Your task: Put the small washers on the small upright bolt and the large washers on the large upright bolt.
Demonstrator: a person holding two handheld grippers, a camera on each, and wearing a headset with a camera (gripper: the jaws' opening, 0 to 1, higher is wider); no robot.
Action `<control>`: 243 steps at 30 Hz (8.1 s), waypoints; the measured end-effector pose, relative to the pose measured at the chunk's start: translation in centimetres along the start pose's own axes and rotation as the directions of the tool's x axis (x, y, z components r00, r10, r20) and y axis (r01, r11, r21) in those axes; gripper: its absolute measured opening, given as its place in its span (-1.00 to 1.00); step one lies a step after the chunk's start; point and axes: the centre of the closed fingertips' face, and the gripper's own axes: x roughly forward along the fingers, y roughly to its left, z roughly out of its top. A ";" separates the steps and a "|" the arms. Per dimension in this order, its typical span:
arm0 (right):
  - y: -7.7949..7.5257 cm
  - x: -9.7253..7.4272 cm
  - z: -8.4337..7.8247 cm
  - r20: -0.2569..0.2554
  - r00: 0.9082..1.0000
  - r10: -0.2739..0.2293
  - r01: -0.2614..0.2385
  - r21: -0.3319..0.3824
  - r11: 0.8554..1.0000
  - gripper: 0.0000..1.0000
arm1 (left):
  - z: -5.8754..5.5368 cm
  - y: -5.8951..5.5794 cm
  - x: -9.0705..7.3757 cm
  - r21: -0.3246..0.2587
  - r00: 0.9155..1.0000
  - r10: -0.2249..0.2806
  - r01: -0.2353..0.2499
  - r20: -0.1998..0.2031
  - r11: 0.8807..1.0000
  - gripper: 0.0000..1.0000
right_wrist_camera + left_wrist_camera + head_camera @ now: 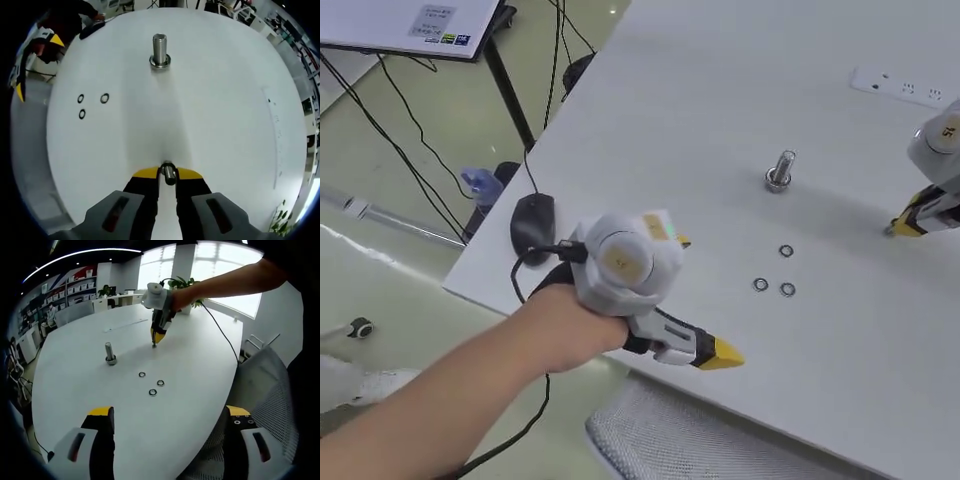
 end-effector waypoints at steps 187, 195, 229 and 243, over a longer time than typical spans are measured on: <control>10.8 3.4 10.1 0.044 0.996 0.077 -0.064 -0.250 0.966 -0.71 | -0.1 -1.1 -3.3 0.022 0.999 0.008 -0.009 0.046 1.000 0.63; 10.8 3.4 10.1 0.041 0.997 0.072 -0.061 -0.220 0.974 -0.74 | 0.0 -1.3 -3.3 0.020 0.999 0.009 -0.010 0.049 1.000 0.61; 8.2 -1.4 3.8 0.065 0.997 0.031 -0.025 -0.089 0.996 -0.75 | 0.6 -0.9 -2.9 0.044 0.999 0.022 -0.024 0.049 0.999 0.70; 4.9 -3.2 -0.2 0.051 0.999 -0.009 0.011 -0.026 1.000 -0.75 | 1.0 -0.4 -2.5 0.024 0.997 0.037 -0.038 0.061 0.999 0.70</control>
